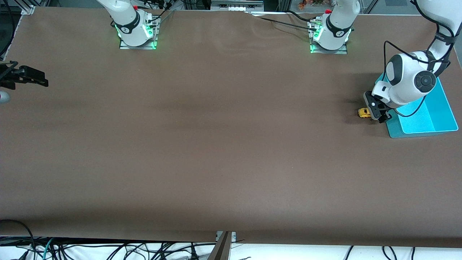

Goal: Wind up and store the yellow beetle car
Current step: 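Lower the left gripper onto the yellow car and close it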

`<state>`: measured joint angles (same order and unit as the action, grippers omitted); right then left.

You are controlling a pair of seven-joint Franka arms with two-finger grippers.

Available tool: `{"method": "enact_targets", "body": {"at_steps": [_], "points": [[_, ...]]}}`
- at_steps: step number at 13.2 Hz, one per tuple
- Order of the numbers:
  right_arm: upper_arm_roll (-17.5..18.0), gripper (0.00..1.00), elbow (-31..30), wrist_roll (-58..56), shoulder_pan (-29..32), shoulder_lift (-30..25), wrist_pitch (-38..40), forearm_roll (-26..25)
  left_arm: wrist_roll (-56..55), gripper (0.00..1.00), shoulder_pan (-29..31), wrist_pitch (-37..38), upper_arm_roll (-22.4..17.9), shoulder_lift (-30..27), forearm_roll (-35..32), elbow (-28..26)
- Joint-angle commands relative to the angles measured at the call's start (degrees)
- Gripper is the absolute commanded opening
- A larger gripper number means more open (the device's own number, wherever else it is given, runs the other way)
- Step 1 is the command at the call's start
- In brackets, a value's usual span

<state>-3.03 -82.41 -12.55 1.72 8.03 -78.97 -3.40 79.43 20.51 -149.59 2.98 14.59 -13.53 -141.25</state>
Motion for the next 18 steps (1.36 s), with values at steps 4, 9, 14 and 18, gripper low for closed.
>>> {"method": "enact_targets", "body": {"at_steps": [4, 9, 14, 18], "points": [[0.05, 1.00, -0.64, -0.20, 0.48, -0.21, -1.01, 2.25, 1.61, 0.00, 1.64, -1.76, 0.63, -0.78, -1.59, -0.08], [0.04, 1.00, -0.56, 0.25, 0.48, -0.12, -0.92, 2.34, 2.04, 0.00, 1.64, 5.69, 3.86, -5.17, 3.13, 0.54], [0.04, 1.00, -0.38, 0.25, 0.66, 0.32, -1.01, 1.99, 3.18, 0.00, 3.47, 29.84, 6.78, -7.30, 13.71, 9.04], [0.04, 1.00, -0.38, 0.16, 0.57, 0.32, -1.01, 1.99, 14.25, 0.00, 6.99, 40.23, 6.51, -7.29, 9.87, 17.48]]}}
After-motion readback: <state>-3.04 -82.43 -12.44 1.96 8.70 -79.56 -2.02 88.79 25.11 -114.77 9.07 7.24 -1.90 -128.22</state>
